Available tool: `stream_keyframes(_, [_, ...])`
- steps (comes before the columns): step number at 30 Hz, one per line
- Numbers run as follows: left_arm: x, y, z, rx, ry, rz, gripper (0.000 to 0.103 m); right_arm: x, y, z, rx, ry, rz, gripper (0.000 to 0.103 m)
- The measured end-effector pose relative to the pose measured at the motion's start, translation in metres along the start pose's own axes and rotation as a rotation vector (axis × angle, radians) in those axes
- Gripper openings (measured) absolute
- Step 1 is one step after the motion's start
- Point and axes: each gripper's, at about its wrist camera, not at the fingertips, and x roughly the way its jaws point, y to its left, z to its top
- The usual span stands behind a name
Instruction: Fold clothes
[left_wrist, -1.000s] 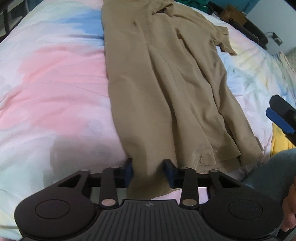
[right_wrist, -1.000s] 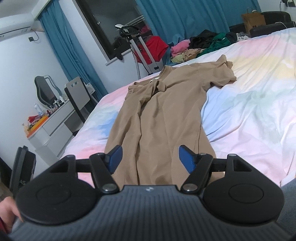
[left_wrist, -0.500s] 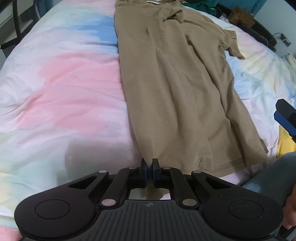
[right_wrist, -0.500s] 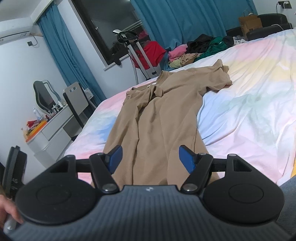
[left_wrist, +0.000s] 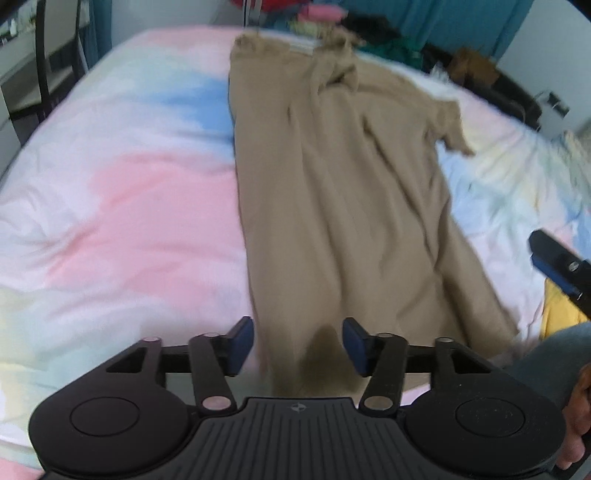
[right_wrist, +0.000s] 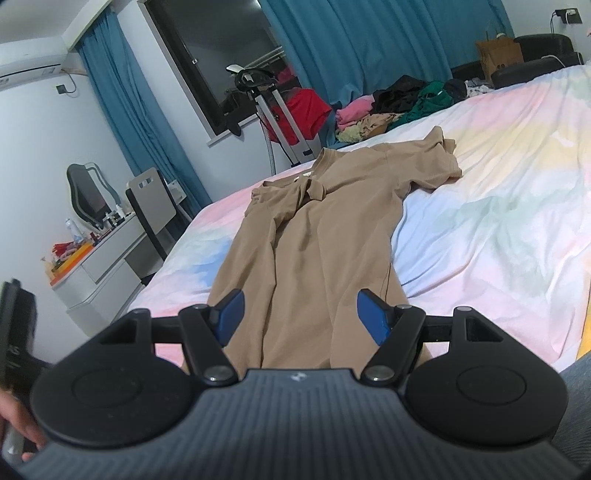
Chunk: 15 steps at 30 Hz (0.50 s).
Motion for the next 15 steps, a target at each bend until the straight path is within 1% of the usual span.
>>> stream_keyframes(1, [-0.005,-0.004,0.001,0.008,-0.036,0.006,0.067,-0.001,0.001,0.000,-0.005,-0.005,-0.002,0.071])
stream_keyframes(3, [-0.016,-0.011,0.002,0.025,-0.109,0.019,0.075,-0.002,0.002,0.000,-0.015,-0.015,-0.005,0.071])
stream_keyframes(6, [-0.033,-0.027,0.004,0.086,-0.227,0.050,0.080,-0.003,0.003,0.002,-0.029,-0.030,-0.016,0.071])
stream_keyframes(7, [-0.038,-0.032,0.006,0.102,-0.266,0.060,0.084,-0.004,0.002,0.003,-0.028,-0.036,-0.018,0.071])
stream_keyframes(9, [-0.048,-0.040,0.009,0.127,-0.335,0.074,0.089,-0.005,0.002,0.005,-0.027,-0.048,-0.022,0.071])
stream_keyframes(12, [-0.059,-0.055,0.017,0.153,-0.435,0.098,0.100,-0.007,-0.001,0.010,-0.015,-0.069,-0.033,0.071])
stream_keyframes(13, [-0.063,-0.059,0.020,0.160,-0.466,0.106,0.102,-0.008,-0.001,0.012,-0.016,-0.079,-0.040,0.071])
stream_keyframes(15, [-0.070,-0.065,0.026,0.159,-0.496,0.122,0.102,-0.009,-0.002,0.017,-0.020,-0.102,-0.056,0.071])
